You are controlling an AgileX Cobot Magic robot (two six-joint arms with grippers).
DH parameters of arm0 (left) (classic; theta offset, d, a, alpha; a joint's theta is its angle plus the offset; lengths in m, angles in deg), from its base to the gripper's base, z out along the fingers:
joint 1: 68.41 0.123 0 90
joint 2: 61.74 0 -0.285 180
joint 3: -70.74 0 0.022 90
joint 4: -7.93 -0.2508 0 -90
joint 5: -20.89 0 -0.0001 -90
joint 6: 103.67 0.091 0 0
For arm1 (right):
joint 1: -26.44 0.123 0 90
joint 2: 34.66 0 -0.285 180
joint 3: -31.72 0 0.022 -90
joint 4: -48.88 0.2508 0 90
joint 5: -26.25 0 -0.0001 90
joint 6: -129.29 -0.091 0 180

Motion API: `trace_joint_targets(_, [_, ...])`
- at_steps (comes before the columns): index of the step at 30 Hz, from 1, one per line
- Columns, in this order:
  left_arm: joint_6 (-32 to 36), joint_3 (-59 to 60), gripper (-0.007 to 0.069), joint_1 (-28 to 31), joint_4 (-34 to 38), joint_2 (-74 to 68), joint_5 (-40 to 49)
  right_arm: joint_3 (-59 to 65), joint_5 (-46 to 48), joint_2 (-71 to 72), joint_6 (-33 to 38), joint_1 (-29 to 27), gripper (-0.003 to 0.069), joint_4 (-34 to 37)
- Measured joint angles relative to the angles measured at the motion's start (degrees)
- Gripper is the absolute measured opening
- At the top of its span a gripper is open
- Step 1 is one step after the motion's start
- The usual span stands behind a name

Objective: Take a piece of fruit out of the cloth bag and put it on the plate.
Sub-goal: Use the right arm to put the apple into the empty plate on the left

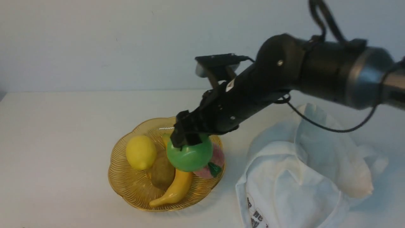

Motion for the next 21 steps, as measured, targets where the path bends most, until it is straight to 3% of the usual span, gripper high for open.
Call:
trace_joint_targets(12, [0.0,0.0,-0.0008,0.0,0.0,0.0,0.0,-14.5,-10.4,-14.8,0.1,0.8,0.0547,-8.0])
trace_joint_targets(17, [0.0,0.0,-0.0008,0.0,0.0,0.0,0.0,-14.7,-13.3,-16.7,0.1,0.8,0.066,-9.0])
trace_joint_targets(21, [0.0,0.0,-0.0008,0.0,0.0,0.0,0.0,-14.8,-13.8,-16.7,0.1,0.8,0.0689,-9.2])
